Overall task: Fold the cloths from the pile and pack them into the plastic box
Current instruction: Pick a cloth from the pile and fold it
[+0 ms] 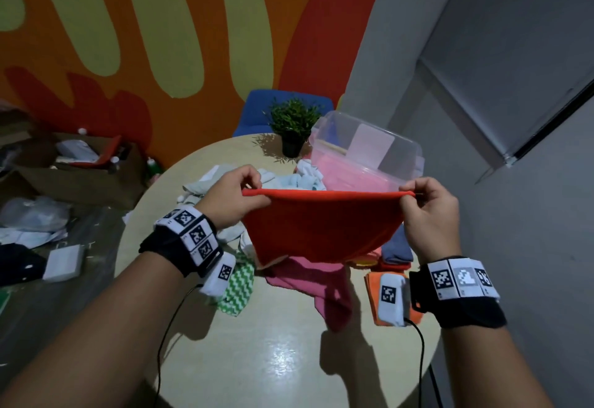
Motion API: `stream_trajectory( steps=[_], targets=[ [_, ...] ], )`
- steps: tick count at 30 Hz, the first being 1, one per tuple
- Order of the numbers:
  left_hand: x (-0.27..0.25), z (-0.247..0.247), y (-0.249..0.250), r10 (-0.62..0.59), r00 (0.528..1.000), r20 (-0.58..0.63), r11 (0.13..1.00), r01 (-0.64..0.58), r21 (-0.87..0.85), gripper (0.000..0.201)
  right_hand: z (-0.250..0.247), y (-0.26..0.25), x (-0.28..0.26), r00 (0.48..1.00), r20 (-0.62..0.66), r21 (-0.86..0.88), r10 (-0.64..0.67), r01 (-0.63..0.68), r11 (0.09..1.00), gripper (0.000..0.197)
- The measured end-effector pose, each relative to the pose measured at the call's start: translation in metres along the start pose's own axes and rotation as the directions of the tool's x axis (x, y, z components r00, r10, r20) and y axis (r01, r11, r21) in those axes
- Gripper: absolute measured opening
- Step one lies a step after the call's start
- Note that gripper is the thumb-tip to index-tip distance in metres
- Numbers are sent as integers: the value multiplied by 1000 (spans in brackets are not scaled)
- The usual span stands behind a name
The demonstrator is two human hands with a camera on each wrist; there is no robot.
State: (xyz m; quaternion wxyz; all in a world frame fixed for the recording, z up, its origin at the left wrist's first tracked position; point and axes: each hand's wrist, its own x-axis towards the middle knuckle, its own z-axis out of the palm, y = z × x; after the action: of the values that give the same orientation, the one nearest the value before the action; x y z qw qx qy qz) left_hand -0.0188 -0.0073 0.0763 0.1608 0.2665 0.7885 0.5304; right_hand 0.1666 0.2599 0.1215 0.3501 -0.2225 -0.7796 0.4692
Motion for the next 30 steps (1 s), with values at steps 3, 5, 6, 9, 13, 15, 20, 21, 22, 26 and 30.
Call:
stream_trajectory(
  steps=[3,5,6,9,13,15,20,21,22,26,30],
  targets=[
    [0,-6,4,12,1000,-19,978,-15,-210,28,0,4,1,999,29,80,26,-28,996,33],
    [-3,-7,5,37,995,-93,969,-59,-240,27,0,6,1,999,28,117,25,-28,993,36],
    [-4,-7,5,53,989,-138,969,-85,-232,27,1,7,1,1000,19,132,24,-26,991,37],
    [-4,-7,3,-10,958,-286,962,-69,-263,31,4,9,0,999,-10,180,34,-31,983,35],
    [3,-7,-3,-48,920,-390,956,-70,-284,32,8,11,5,998,5,242,66,-66,968,36],
    [4,-6,4,-63,917,-393,944,-73,-322,24,10,11,10,996,13,289,94,-93,953,30],
    [-2,-10,24,15,920,-392,889,-192,-416,13,3,1,7,988,88,389,123,-148,909,28],
    [-5,-11,20,15,934,-357,888,-177,-425,10,1,0,2,984,128,389,125,-166,906,28],
    [-10,-11,12,1,954,-300,893,-136,-429,8,-1,3,-5,977,166,373,136,-190,908,27],
    [-37,8,-50,-164,984,66,969,173,-176,17,1,41,-47,883,371,151,289,-364,919,12],
    [-83,48,-117,-334,816,471,938,241,248,36,9,114,-99,638,563,-363,525,-381,851,27]
  ],
)
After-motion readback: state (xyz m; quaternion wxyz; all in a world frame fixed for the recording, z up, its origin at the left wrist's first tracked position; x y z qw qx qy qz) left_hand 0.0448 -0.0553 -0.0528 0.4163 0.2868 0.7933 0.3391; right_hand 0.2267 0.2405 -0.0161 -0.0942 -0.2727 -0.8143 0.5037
